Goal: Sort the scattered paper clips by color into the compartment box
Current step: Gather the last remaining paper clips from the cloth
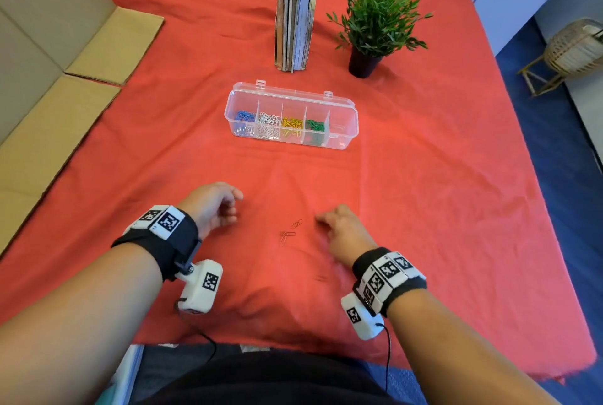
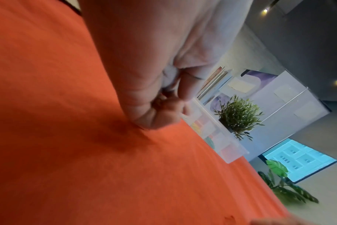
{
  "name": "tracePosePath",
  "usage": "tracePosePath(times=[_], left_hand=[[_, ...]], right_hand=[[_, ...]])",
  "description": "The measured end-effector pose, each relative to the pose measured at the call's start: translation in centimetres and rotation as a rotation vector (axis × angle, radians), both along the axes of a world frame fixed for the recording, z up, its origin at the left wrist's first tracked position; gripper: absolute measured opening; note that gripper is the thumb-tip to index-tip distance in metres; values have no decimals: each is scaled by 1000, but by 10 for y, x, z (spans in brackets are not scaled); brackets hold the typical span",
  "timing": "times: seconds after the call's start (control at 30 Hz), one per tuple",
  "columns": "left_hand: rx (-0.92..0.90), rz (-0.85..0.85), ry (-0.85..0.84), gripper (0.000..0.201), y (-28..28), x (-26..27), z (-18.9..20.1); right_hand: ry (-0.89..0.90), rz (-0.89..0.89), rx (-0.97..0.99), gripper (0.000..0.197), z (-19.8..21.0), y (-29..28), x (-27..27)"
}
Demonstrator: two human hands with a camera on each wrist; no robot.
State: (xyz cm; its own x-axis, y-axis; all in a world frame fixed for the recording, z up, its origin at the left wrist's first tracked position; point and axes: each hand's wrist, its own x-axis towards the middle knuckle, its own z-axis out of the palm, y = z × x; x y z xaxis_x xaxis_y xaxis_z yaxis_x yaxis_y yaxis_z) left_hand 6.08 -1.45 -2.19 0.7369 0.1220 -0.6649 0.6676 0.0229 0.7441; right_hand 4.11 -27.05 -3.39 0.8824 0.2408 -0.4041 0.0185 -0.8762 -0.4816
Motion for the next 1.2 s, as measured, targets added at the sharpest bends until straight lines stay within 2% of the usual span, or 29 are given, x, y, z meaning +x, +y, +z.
tracePosePath(times=[0.07, 0.13, 0.17, 0.23, 0.3, 0.4, 0.47, 0.53, 0.63, 0.7, 0.77, 0.87, 0.93, 1.03, 1.1, 1.2], left_hand=[[246, -38, -62, 21, 14, 2, -9], [567, -173, -111, 11, 27, 0, -15], [694, -223, -115, 13, 33, -2, -18], [851, -264, -146, 20, 41, -7, -24], [933, -256, -188, 20, 43, -10, -27], [960, -269, -247, 18, 40, -12, -32], [960, -316, -284, 19, 34, -13, -35], [967, -291, -292, 20, 29, -13, -36], [992, -147, -257, 21, 27, -12, -36], [993, -126, -209, 31, 29, -13, -37], [979, -148, -194, 36, 35, -13, -39], [969, -191, -262, 27, 44, -13, -40], [967, -269, -290, 21, 46, -16, -38], [919, -368, -329, 19, 41, -21, -34], [887, -404, -353, 20, 34, -24, -34], [881, -462, -372, 17, 21, -26, -34]], right_hand=[[-5, -14, -21, 38, 1, -2, -4], [-2, -68, -155, 42, 0, -10, -6], [23, -89, -224, 47, 0, -13, -7], [61, -115, -285, 49, 2, -12, -13], [57, -133, -258, 41, 1, -5, -19], [57, -125, -128, 28, -2, 10, -22], [82, -100, -31, 29, -3, 17, -17], [71, -109, 16, 31, -2, 19, -6], [2, -144, -20, 32, -3, 14, 9], [-14, -102, -112, 35, -4, 13, 11], [-17, -45, -131, 38, -6, 19, 8], [-20, 83, -57, 37, -9, 33, -1], [-42, 209, -80, 35, -10, 39, -9], [-100, 335, -170, 20, -12, 40, -19], [-70, 323, -172, 16, -13, 33, -19], [-19, 192, -102, 20, -8, 17, -12]])
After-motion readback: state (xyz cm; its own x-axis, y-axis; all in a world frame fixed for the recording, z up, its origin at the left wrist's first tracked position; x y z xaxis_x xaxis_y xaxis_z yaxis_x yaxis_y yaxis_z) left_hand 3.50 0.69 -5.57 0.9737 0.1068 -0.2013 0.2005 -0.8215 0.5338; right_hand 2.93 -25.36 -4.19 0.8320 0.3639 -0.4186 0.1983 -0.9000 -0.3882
